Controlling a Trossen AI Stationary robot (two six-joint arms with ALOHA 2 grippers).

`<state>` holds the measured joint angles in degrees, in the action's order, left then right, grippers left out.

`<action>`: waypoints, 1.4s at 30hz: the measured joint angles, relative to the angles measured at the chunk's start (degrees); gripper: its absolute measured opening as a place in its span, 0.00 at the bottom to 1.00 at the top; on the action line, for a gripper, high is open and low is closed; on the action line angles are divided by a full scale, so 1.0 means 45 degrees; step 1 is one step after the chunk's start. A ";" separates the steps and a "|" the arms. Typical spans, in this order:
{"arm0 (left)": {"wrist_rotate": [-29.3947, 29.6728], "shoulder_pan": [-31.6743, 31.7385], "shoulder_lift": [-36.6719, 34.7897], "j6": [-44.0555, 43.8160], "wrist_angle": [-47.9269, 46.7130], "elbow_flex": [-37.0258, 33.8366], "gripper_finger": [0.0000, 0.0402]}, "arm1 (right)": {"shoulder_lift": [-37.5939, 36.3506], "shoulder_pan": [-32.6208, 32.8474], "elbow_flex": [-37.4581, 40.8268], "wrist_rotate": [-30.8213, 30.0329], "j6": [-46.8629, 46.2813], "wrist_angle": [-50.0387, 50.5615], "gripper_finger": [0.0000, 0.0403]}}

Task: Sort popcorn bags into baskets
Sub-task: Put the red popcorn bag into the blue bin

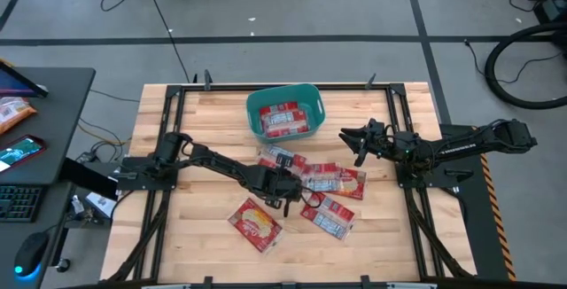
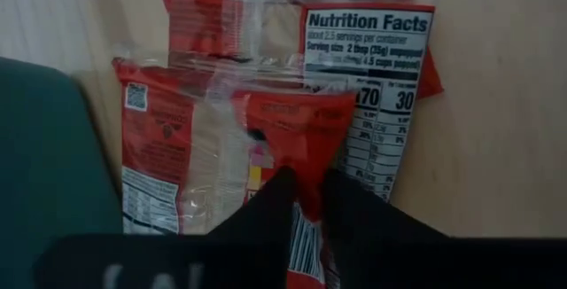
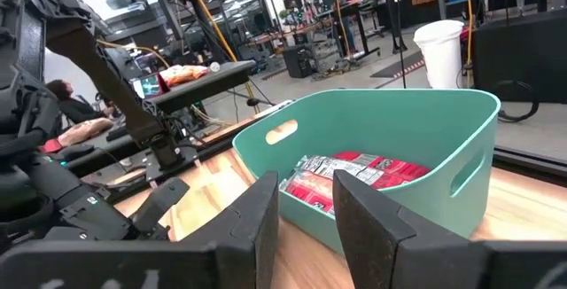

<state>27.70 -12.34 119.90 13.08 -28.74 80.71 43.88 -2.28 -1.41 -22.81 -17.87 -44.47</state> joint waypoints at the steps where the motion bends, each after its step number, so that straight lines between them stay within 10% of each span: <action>1: 0.0006 -0.0007 0.0000 0.0000 -0.0001 0.0000 0.12 | 0.0000 0.0000 0.0000 0.0000 0.0000 0.0000 0.29; 42: 0.0527 0.0659 -0.4241 -0.0775 -0.0560 -0.0019 0.00 | -0.0005 0.0000 0.0005 0.0000 0.0000 0.0011 0.29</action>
<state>30.07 -9.37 100.81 9.59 -31.26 80.62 43.86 -2.28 -1.39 -22.81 -17.87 -44.42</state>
